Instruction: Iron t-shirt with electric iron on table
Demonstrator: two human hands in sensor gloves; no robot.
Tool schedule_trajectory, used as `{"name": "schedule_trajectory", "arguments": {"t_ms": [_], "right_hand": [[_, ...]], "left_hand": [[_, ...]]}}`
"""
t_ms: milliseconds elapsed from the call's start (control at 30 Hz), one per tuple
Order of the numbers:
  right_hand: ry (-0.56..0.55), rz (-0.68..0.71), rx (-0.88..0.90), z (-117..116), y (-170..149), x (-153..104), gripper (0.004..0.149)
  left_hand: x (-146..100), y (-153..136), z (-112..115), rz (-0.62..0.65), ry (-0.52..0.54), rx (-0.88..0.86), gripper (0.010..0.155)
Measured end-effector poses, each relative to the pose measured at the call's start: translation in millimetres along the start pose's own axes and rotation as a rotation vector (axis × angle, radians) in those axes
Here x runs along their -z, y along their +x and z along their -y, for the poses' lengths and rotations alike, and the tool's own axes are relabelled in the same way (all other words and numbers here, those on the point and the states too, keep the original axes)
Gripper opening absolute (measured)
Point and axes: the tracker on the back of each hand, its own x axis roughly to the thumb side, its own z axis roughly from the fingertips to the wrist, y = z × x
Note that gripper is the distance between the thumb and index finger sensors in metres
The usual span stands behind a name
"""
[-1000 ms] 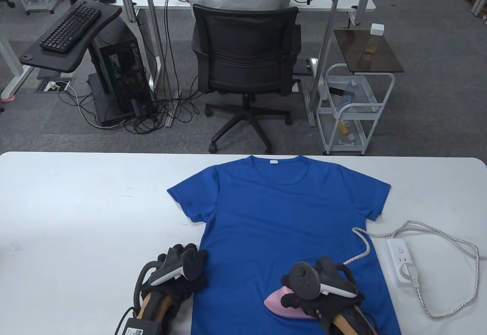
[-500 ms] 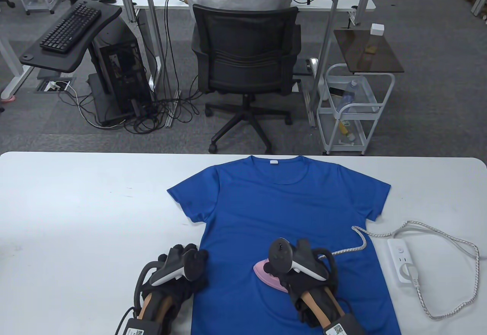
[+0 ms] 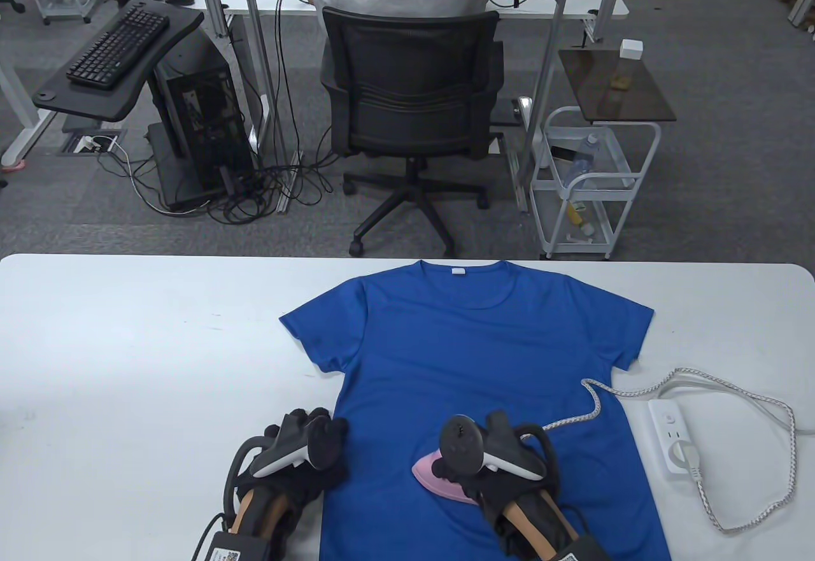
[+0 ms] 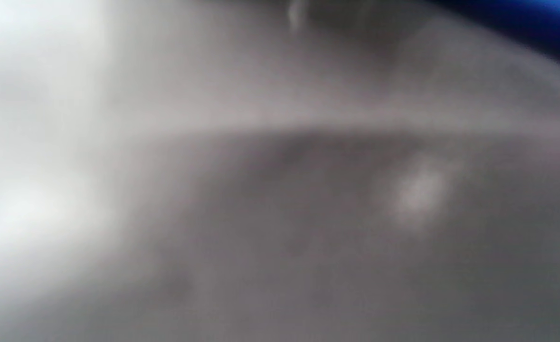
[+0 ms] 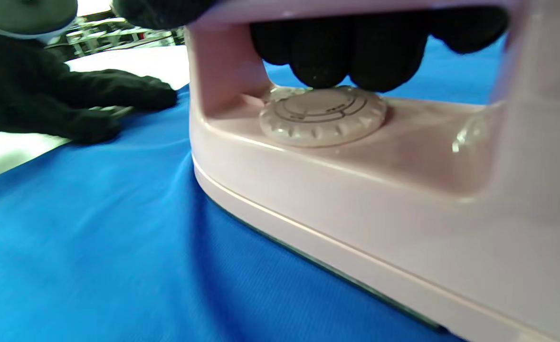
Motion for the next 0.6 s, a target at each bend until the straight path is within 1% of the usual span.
{"name": "schedule_trajectory", "arguments": {"t_ms": [167,267,400,600], "right_hand": [[0.077,0.091,-0.014,-0.3,9.9,-7.7,0.066],[0.111,0.103,-0.036,0.4,14.6,-9.6,0.066],[0.13,0.137,-0.038,0.2,16.8,-10.5,0.067],[0.132,0.133,-0.018,0.3,15.3,-8.4,0.066]], "left_hand": [[0.0,-0.3,0.3,0.0,0.004,-0.003,0.075],[0.1,-0.4,0.4,0.001,0.004,-0.006,0.075],[-0.3,0.1,-0.1,-0.005,0.003,0.007,0.075],[-0.3,-0.6,0.5,-0.002,0.006,-0.003,0.075]]}}
